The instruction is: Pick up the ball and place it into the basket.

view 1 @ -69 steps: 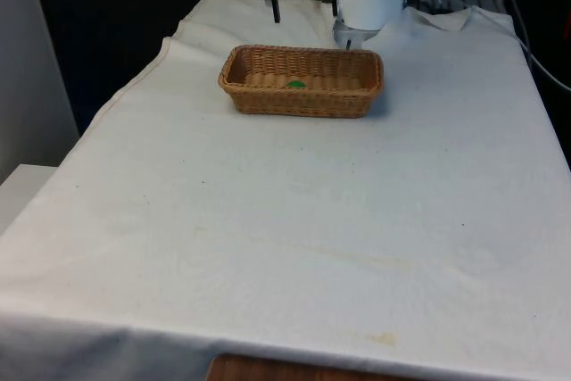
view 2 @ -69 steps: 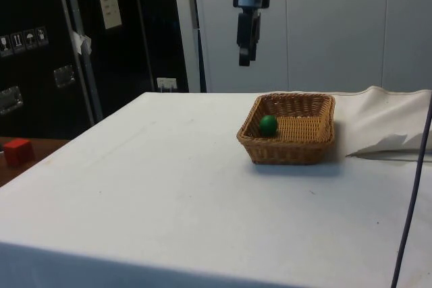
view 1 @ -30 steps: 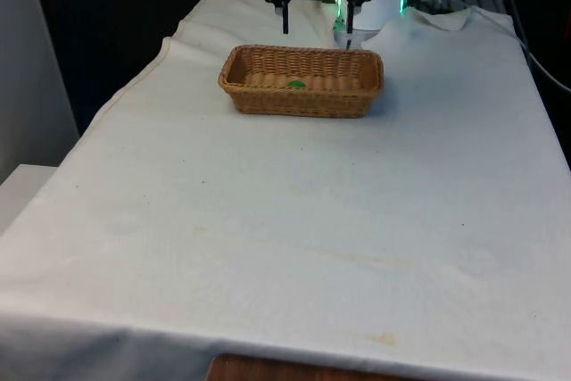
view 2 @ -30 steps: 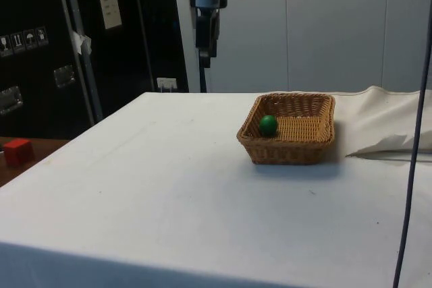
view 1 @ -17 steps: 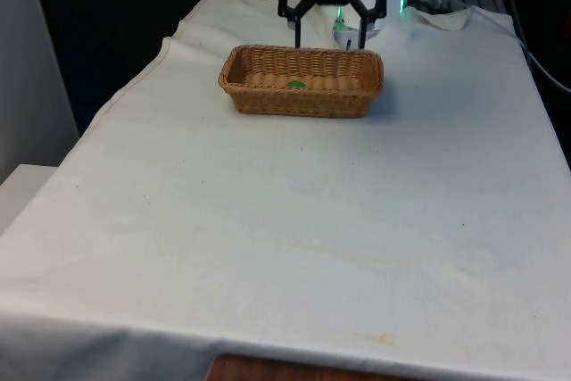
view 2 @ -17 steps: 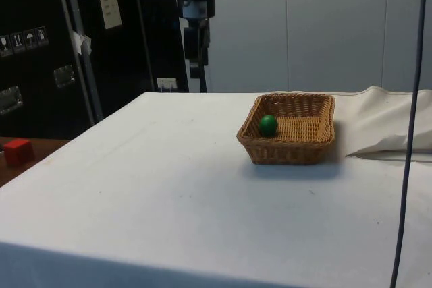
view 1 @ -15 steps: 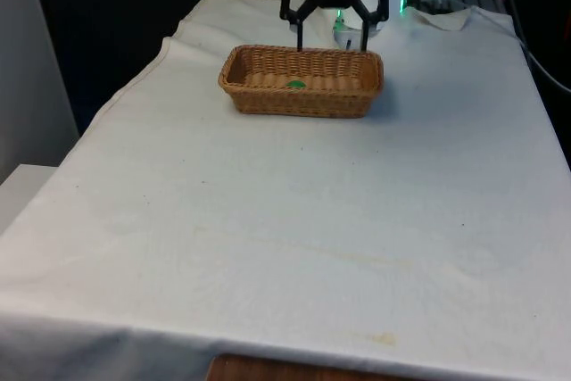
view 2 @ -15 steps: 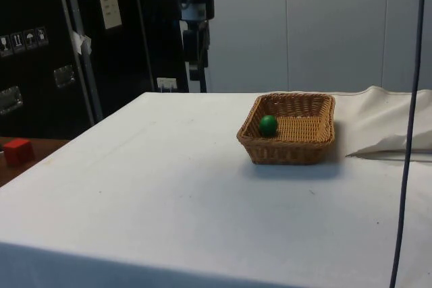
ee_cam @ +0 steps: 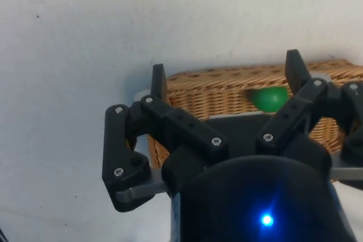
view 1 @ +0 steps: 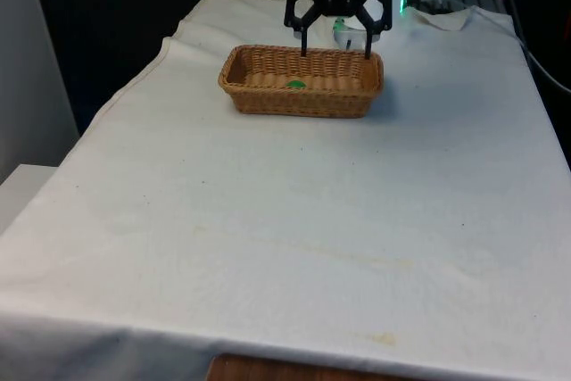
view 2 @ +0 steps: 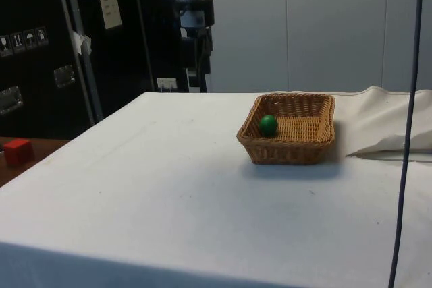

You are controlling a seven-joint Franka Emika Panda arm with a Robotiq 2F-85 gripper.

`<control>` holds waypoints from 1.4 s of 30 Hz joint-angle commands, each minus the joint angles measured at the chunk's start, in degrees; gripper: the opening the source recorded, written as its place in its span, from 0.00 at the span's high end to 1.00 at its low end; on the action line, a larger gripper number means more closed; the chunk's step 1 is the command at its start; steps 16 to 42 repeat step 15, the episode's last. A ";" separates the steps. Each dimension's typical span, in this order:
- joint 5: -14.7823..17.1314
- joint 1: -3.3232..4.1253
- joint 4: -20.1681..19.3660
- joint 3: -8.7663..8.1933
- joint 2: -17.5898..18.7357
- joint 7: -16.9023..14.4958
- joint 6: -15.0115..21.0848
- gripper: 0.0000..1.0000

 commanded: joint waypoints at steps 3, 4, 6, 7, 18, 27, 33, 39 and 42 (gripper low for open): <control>0.97 -0.06 0.00 0.00 0.06 0.57 -0.23 0.00; 1.15 -0.06 0.00 0.00 0.00 0.74 -0.23 0.00; 1.03 0.00 -0.06 -0.11 0.00 0.86 0.00 0.00; 1.60 -0.06 -0.06 -0.06 0.06 0.97 -0.17 0.00; 1.66 -0.06 -0.11 -0.11 0.00 2.12 -0.11 0.00; 1.66 -0.06 -0.11 -0.11 0.00 2.12 -0.11 0.00; 1.66 -0.06 -0.11 -0.11 0.00 2.12 -0.11 0.00; 1.66 -0.06 -0.11 -0.11 0.00 2.12 -0.11 0.00; 1.66 -0.06 -0.11 -0.11 0.00 2.12 -0.11 0.00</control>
